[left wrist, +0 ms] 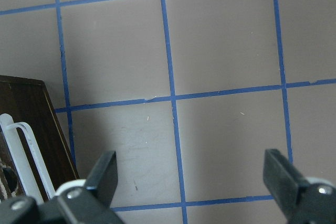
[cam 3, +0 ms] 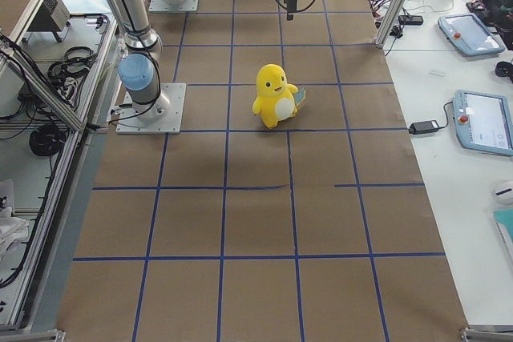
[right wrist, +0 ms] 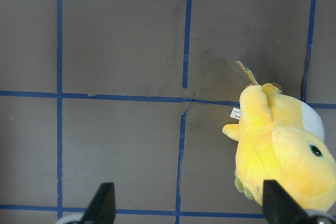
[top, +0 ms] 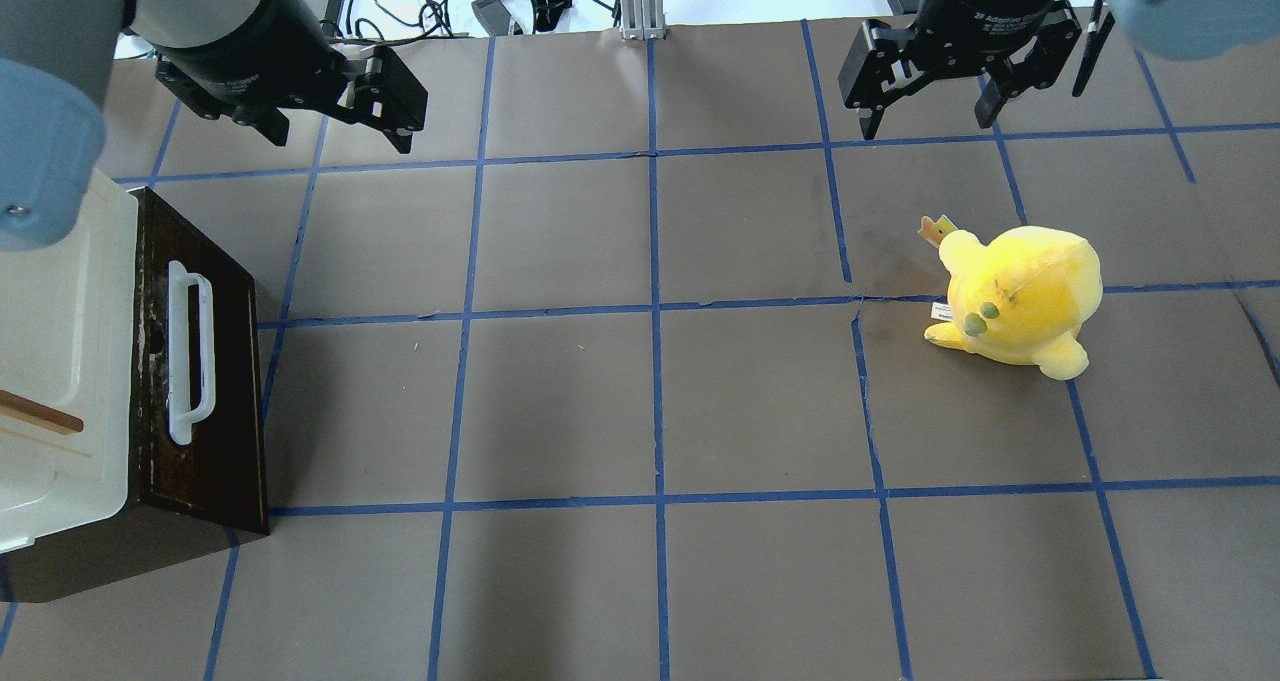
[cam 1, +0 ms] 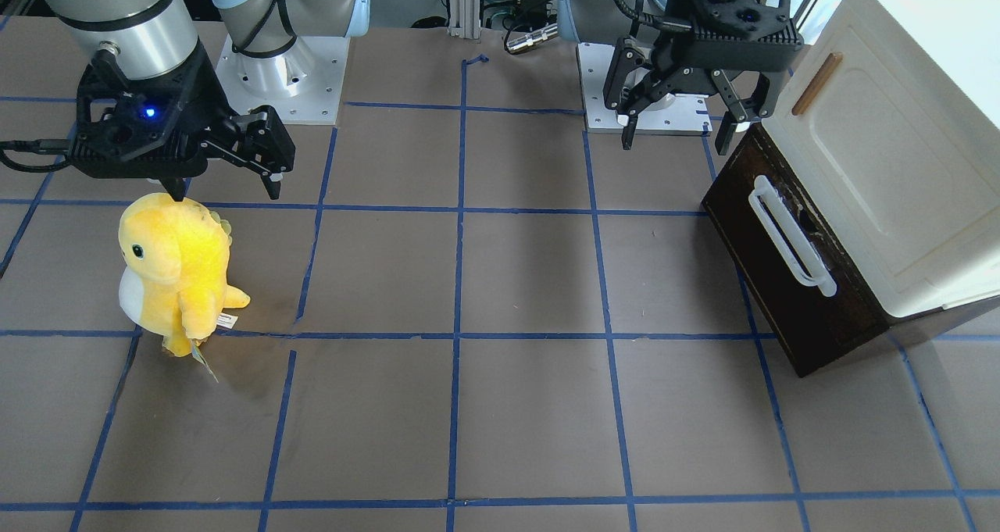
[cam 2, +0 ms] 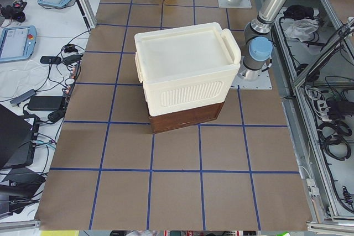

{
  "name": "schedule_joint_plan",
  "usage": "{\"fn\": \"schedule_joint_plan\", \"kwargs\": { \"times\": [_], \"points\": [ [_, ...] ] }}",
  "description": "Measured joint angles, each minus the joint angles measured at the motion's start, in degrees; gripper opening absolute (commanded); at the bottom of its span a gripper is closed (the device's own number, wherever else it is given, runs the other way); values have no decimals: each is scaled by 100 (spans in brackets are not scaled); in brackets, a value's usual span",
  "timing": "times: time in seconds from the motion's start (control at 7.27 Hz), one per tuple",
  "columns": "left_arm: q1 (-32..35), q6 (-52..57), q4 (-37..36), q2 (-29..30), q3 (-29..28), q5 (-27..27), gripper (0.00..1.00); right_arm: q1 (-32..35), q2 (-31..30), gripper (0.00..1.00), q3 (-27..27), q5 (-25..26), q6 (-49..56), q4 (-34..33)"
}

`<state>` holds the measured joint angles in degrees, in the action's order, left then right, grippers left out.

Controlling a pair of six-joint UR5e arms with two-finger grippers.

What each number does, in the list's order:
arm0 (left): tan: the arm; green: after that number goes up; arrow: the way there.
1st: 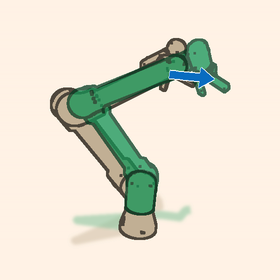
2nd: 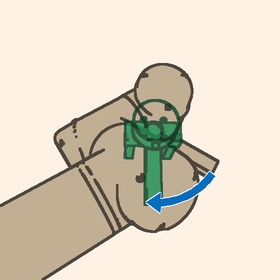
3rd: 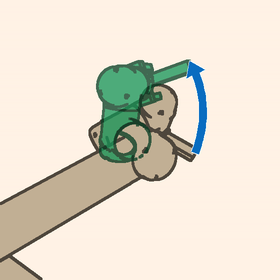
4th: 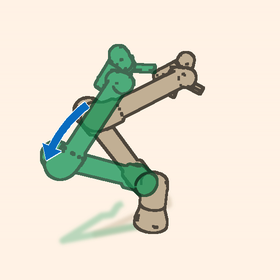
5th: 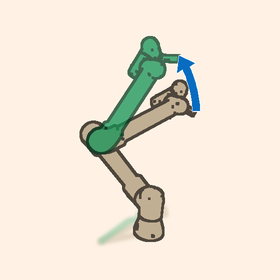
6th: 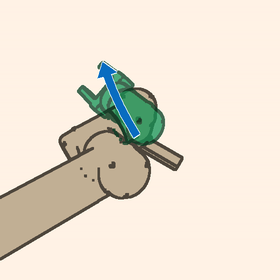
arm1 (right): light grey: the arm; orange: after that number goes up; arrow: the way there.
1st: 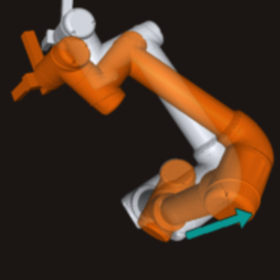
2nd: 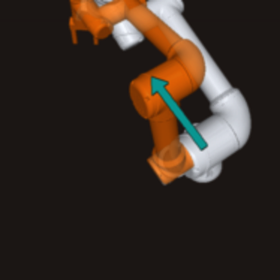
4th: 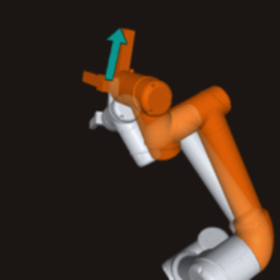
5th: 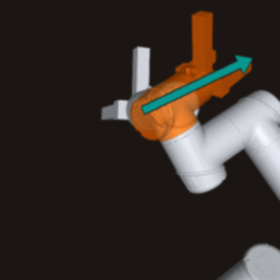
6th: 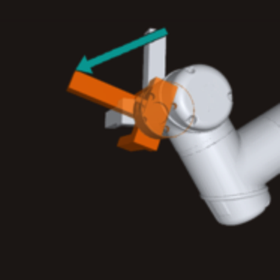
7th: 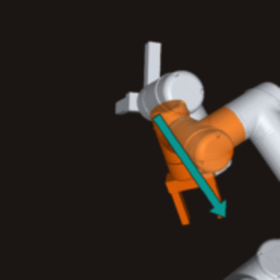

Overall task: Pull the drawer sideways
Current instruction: 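Move the left gripper toward the dark wooden drawer's white handle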

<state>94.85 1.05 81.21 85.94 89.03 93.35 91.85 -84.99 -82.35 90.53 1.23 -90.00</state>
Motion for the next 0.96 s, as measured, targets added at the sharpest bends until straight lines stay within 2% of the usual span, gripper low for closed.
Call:
{"fn": "schedule_joint_plan", "kwargs": {
  "times": [0.55,0.96],
  "points": [
    [-34,-32,110,7,-35,0,100,0,0,100,0,0,0,0],
    [-90,-283,521,108,-62,-72,100,0,0,100,0,0,0,0]
  ]
}}
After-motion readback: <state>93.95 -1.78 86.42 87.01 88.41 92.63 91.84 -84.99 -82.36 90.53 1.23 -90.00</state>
